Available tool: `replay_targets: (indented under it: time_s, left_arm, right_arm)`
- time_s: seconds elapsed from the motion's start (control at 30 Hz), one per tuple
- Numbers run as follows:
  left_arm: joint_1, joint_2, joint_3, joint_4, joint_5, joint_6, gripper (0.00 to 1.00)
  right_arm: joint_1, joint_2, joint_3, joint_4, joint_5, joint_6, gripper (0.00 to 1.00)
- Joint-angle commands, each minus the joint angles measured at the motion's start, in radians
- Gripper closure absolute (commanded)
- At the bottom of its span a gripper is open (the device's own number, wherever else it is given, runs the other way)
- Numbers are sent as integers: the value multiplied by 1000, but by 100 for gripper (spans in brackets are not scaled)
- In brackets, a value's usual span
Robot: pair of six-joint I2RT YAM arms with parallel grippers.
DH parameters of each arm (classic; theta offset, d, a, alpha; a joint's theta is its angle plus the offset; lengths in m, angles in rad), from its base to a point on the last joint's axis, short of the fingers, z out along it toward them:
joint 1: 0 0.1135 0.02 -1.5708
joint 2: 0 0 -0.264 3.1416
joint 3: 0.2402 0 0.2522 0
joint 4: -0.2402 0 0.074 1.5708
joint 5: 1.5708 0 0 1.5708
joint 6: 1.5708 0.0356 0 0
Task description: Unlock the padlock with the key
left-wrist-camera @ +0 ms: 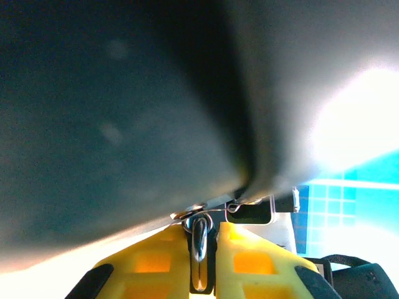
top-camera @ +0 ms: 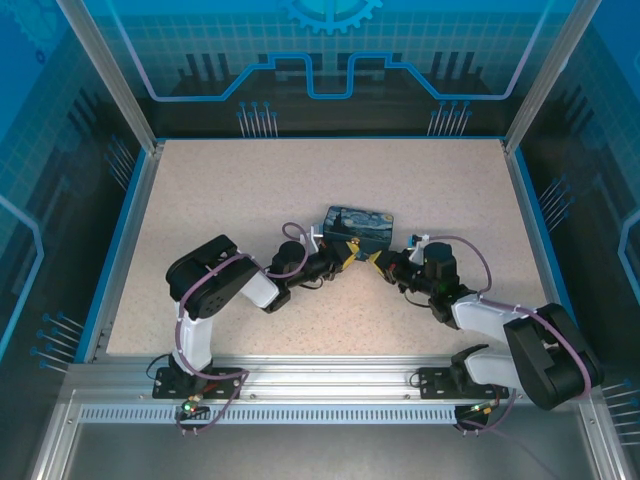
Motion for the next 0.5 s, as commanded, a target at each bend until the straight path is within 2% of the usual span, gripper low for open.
replay_targets:
  time_s: [0.0, 0.47]
  left_arm:
    - [9, -38, 32, 80, 19, -11, 100]
    - [8, -38, 33, 80, 23, -12, 100]
  right_arm:
    - [12, 1, -7, -11, 19, -19, 100]
    - [17, 40, 50, 12, 18, -2, 100]
